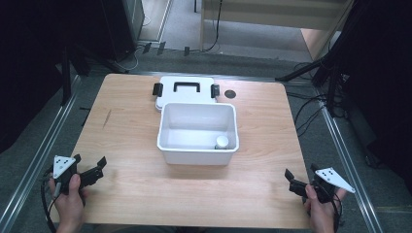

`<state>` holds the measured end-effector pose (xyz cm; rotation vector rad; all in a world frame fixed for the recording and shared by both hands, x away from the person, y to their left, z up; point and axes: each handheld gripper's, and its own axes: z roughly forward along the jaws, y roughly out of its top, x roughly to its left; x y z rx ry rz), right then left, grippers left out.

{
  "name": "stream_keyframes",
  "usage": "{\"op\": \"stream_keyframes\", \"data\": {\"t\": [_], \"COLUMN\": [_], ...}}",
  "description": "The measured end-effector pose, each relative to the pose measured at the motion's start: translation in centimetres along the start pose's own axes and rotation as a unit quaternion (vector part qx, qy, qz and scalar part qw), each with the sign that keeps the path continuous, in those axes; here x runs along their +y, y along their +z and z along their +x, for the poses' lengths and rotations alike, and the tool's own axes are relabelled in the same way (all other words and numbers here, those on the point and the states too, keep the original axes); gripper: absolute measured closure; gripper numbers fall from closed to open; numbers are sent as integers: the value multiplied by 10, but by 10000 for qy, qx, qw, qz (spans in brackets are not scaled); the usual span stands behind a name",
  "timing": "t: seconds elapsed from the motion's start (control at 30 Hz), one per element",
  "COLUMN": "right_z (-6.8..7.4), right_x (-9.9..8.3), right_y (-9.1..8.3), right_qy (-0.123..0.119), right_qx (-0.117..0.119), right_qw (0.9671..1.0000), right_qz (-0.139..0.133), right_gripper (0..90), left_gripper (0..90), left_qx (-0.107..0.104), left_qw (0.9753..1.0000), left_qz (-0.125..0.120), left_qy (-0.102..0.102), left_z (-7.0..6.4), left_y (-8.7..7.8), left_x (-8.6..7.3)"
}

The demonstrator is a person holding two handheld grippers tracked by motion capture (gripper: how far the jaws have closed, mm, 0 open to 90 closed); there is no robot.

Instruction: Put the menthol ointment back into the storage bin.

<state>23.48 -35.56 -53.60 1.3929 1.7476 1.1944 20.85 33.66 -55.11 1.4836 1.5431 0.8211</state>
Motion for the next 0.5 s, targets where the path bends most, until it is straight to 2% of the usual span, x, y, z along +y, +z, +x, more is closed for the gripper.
{"op": "stream_keyframes", "data": {"t": [0.13, 0.27, 0.33, 0.5], "right_z": [-1, 0, -1, 3], "right_x": [-7, -10, -10, -10], "right_y": [-1, -1, -1, 1], "right_qy": [53, 28, 44, -130], "right_qx": [50, -13, 66, 109], "right_qw": [10000, 10000, 9999, 9998], "right_qz": [-46, -67, -63, 46], "right_gripper": [0, 0, 0, 0], "left_gripper": [87, 87, 87, 87], "left_qx": [26, 68, 69, 30], "left_qw": [10000, 10000, 10000, 10000], "left_qz": [-6, -12, -10, -9], "left_qy": [24, -23, -38, -33], "left_z": [-1, 0, 0, 0], "left_y": [0, 0, 0, 0], "left_x": [0, 0, 0, 0]}}
